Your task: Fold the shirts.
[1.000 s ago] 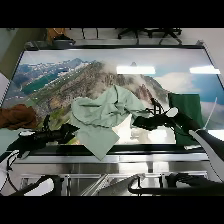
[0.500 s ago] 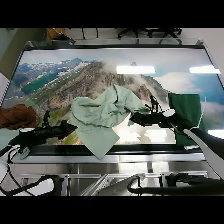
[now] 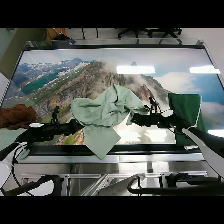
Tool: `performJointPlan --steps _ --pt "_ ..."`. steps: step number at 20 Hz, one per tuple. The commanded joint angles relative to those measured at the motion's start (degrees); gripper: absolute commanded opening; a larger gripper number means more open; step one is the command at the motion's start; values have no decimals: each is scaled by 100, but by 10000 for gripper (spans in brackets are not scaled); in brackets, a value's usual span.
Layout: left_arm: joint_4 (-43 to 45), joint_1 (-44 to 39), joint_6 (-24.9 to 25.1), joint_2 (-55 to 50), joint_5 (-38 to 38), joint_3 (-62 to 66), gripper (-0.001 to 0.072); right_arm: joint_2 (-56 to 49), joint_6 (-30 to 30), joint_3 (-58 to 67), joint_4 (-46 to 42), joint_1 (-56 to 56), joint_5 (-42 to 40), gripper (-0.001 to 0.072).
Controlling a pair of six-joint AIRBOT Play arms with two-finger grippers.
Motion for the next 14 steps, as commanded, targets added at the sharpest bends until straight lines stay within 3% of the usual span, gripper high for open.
performJointPlan --steps 1,4,7,10,14 --pt "-17 -57 4 214 -4 17 16 52 -48 22 26 -17 26 15" --pt "-11 520 -223 1016 -721 516 15 704 -153 647 70 -415 754 14" --pt "-9 1558 -785 2048 -1770 1961 16 1722 -151 2192 66 -1469 1655 14" --pt "-22 2662 -1281 3014 -1746 3794 15 2439 -149 3899 66 -2778 2085 14" --pt "57 3462 -1453 3635 -1174 5984 15 2918 -155 5438 59 -4262 2133 14"
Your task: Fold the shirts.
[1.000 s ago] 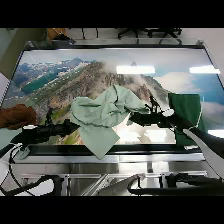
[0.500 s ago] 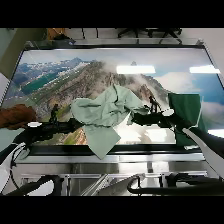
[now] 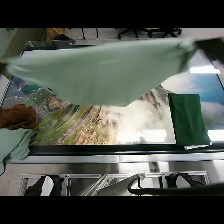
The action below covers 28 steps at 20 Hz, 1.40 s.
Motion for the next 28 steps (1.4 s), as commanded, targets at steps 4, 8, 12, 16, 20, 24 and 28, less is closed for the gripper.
performJointPlan --steps 4,8,12,16,20,24,28 --pt "1119 492 -568 321 483 2894 15 490 -4 1698 -57 -1517 254 14" --pt "1349 -153 -643 -258 109 3493 15 227 -555 1676 807 -1517 831 14" --pt "1617 -1311 -662 -1165 -260 3209 15 -599 -708 1139 1803 -1322 1556 14" --pt "2953 -2594 -667 -2380 398 2090 15 -1718 -844 -103 588 289 852 14" --pt "3493 -2931 -767 -3941 1764 1537 16 -3563 -992 -321 -35 1152 -275 14" --pt "3491 -2931 -765 -5296 2365 1735 19 -5045 -1204 50 249 1373 -1259 16" --pt "3497 -2736 -887 -5941 1174 2824 702 -5281 -1392 555 151 1207 -907 306"
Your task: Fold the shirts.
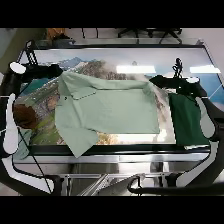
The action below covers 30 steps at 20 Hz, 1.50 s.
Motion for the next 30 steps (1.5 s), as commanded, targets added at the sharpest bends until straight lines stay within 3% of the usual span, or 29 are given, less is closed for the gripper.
performJointPlan --steps 1,5,7,9,13,16,20,24,25,26,28,30 --pt "74 216 -245 -557 -981 846 703 -170 -129 304 -243 -162 243 306" --pt "118 922 -557 -352 -2828 1351 703 555 584 262 -1266 -876 1628 294" --pt "120 1276 -671 -83 -3510 787 703 907 835 -31 -1779 -1150 2214 293" --pt "122 1558 -664 385 -3639 -479 703 1379 846 -728 -2041 -1373 2382 292" --pt "732 1991 -557 1309 -2964 -3265 702 2208 1108 -2218 -2708 -1755 2358 305" --pt "951 2074 -446 1650 -2319 -4616 703 2398 1121 -2979 -2664 -1784 2350 305" --pt "557 1794 -138 1690 -1427 -5327 703 2337 1117 -3486 -2684 -1567 2216 305" --pt "361 1445 -11 1449 -962 -4966 702 2087 1123 -3703 -2675 -1340 2050 305" --pt "356 1388 -15 1338 -1043 -4760 671 2006 1123 -3738 -2677 -1257 2052 305" --pt "352 1338 -17 1217 -1174 -4555 528 1937 1123 -3768 -2675 -1154 2050 305" --pt "365 1204 -7 1064 -1377 -4293 372 1792 1123 -3801 -2675 -883 2022 305" --pt "367 1064 -2 970 -1436 -4096 57 1652 1123 -3801 -2671 -616 1976 304"
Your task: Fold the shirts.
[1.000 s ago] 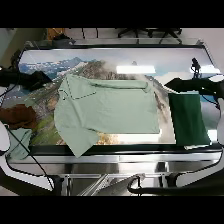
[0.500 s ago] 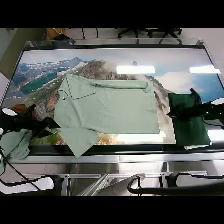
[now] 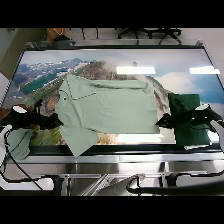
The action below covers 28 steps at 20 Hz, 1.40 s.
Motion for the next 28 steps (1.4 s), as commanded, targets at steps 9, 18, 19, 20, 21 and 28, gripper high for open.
performJointPlan --steps 9,18,19,20,21,28 --pt "-1038 -225 415 1261 -1075 2096 15 938 -407 1574 1130 527 516 15" --pt "-3794 1036 1158 3683 -455 6588 16 3077 -1051 5871 1532 293 -997 15" --pt "-3648 1255 1154 3901 -223 6679 16 3187 -1051 6026 1386 293 -1185 15" --pt "-3508 1480 1156 4109 -2 6642 16 3268 -1051 6102 1279 293 -1333 15" --pt "-3383 1755 1158 4354 223 6446 16 3322 -1051 6116 1176 293 -1464 15" --pt "-3569 2299 1244 4393 -442 4603 17 2201 -553 6092 1012 299 -586 15"
